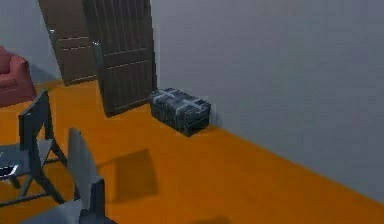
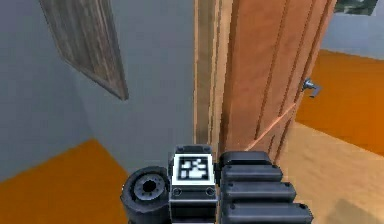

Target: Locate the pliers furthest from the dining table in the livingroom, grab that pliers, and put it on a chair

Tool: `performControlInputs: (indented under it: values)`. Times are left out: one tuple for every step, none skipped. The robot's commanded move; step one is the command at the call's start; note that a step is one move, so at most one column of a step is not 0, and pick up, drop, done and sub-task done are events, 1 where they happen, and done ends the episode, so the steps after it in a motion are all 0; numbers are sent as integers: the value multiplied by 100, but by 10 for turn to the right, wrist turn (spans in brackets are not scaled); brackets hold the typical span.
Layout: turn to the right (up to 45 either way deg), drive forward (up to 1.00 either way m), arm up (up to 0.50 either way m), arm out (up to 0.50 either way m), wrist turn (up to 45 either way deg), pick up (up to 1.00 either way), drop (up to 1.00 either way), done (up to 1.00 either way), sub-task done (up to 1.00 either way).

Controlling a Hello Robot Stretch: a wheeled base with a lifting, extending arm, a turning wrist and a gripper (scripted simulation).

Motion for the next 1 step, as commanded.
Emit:
performControlInputs:
  values:
    - [-450,0,0,0,0,0,0,0,0]
